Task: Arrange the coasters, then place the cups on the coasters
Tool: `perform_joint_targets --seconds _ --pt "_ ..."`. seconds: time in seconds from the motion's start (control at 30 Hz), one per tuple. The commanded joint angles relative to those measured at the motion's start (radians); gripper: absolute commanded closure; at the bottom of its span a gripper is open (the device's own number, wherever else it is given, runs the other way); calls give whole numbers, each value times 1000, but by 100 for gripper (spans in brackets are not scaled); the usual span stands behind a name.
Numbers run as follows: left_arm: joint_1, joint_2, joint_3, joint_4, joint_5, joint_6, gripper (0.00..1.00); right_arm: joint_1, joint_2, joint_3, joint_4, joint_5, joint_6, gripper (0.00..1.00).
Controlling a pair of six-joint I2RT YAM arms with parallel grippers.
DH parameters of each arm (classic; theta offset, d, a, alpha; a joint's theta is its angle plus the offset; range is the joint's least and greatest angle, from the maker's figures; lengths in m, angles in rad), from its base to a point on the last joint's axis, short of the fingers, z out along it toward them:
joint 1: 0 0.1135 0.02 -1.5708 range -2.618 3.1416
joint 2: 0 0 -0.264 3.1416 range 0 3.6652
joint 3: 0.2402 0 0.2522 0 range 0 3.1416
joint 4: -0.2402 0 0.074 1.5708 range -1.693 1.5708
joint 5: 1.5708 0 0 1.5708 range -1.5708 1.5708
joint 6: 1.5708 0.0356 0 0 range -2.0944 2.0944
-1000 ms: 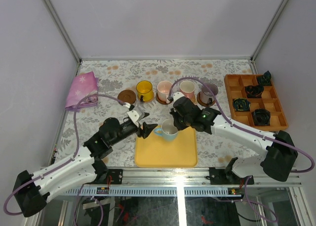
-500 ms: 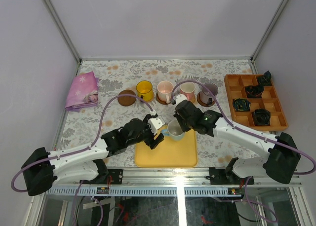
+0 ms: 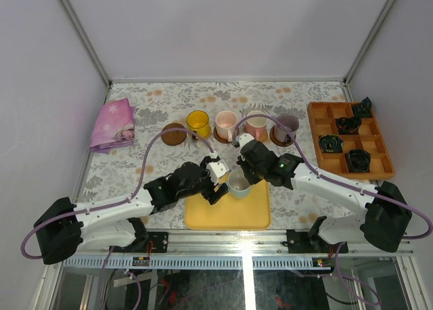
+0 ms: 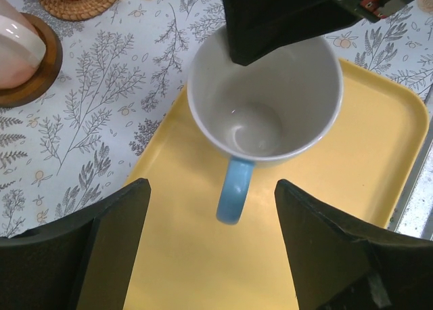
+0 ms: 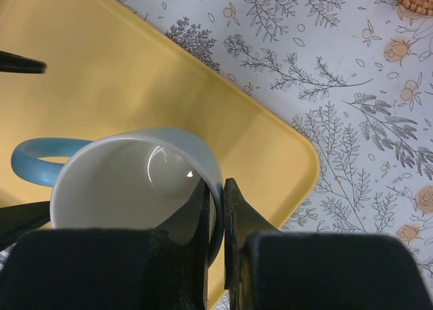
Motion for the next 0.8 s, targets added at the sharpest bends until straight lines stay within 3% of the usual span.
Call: perform_joint_targets --seconds 0.0,0.37,0.5,0.6,0.77 --pt "-3 34 -12 104 42 -9 26 5 -31 9 110 -39 0 100" --pt "-3 136 1 122 44 -20 37 5 -4 -8 131 -52 3 100" --pt "-2 150 4 133 43 -20 51 6 4 -12 132 -59 4 100" --pt "-2 158 2 150 37 -31 69 5 18 -14 133 -63 6 100" --pt "-2 161 -1 158 53 -36 88 5 32 -8 132 -73 8 100"
